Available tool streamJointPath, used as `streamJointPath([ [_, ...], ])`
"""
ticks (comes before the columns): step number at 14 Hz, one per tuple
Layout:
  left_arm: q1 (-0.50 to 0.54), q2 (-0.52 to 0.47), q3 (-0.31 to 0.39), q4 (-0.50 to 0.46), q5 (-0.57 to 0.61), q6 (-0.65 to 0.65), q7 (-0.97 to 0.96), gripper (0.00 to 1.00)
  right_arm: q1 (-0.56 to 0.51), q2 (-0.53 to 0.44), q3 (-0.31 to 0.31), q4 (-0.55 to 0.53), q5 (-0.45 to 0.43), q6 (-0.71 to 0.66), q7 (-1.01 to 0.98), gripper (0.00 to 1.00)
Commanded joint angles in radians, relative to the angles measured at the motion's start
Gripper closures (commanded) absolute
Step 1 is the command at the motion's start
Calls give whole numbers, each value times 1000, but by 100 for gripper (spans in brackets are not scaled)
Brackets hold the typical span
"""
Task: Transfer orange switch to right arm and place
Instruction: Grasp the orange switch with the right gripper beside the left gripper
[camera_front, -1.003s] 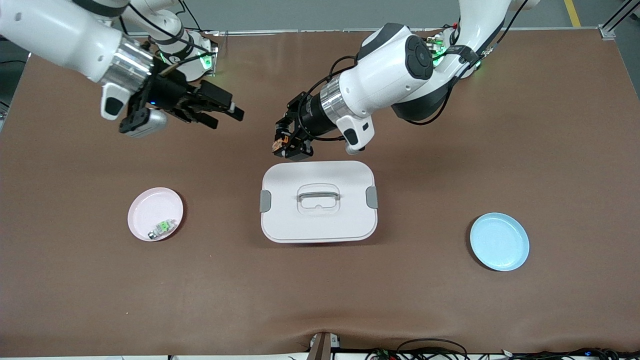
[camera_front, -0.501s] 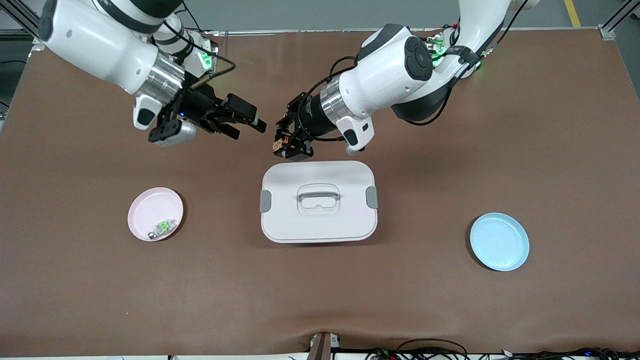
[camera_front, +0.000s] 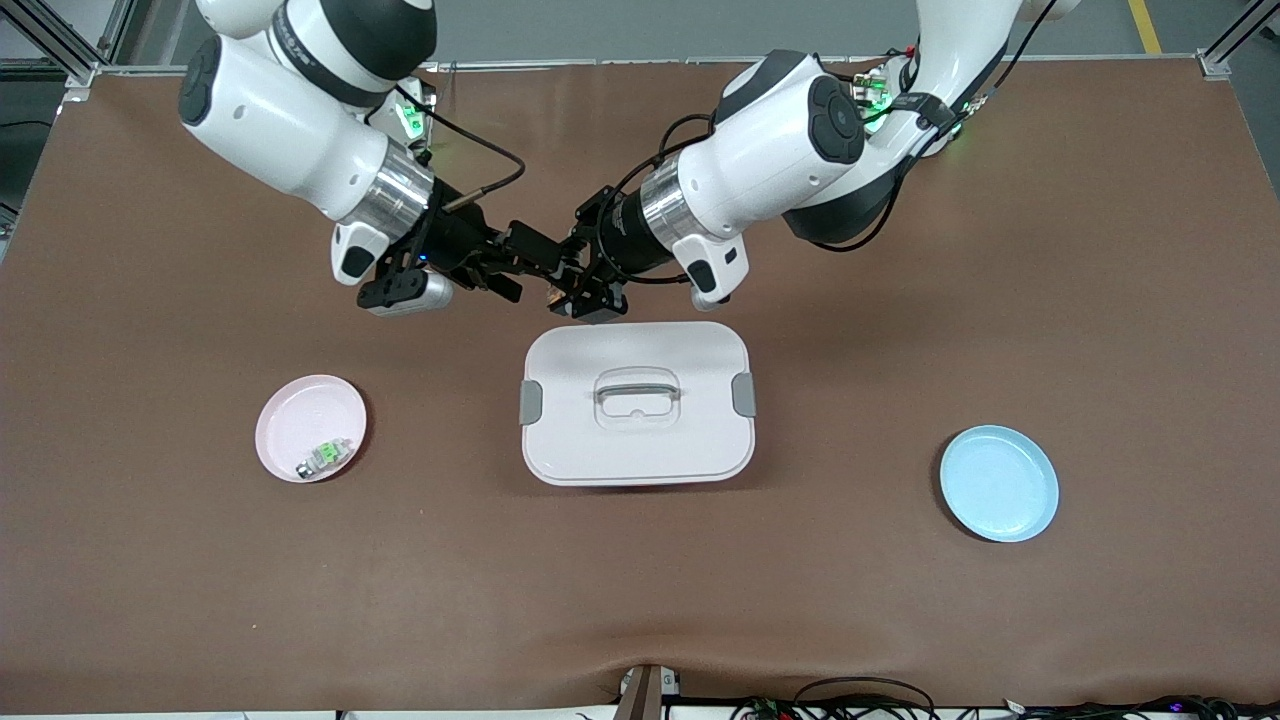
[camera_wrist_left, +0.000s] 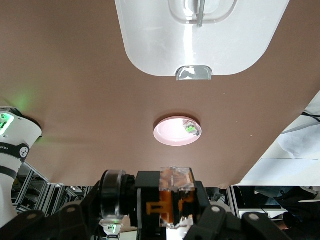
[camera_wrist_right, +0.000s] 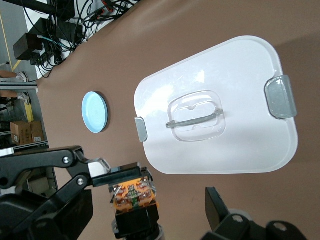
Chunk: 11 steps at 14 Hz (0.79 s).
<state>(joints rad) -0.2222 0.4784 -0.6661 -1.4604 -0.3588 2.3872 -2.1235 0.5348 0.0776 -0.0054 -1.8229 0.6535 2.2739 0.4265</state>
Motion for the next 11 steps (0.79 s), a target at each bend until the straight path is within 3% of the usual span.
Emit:
streamJointPath([
  [1, -2, -7, -4, -9, 23, 13, -29, 71, 21, 5, -5, -3, 20, 26, 17, 0],
  [9, -3, -9, -4, -15, 23, 13, -29, 70, 36, 4, -5, -35, 20, 27, 17, 0],
  [11, -2, -9, -4, -17, 24, 13, -29, 70, 36, 4, -5, -35, 20, 24, 17, 28],
])
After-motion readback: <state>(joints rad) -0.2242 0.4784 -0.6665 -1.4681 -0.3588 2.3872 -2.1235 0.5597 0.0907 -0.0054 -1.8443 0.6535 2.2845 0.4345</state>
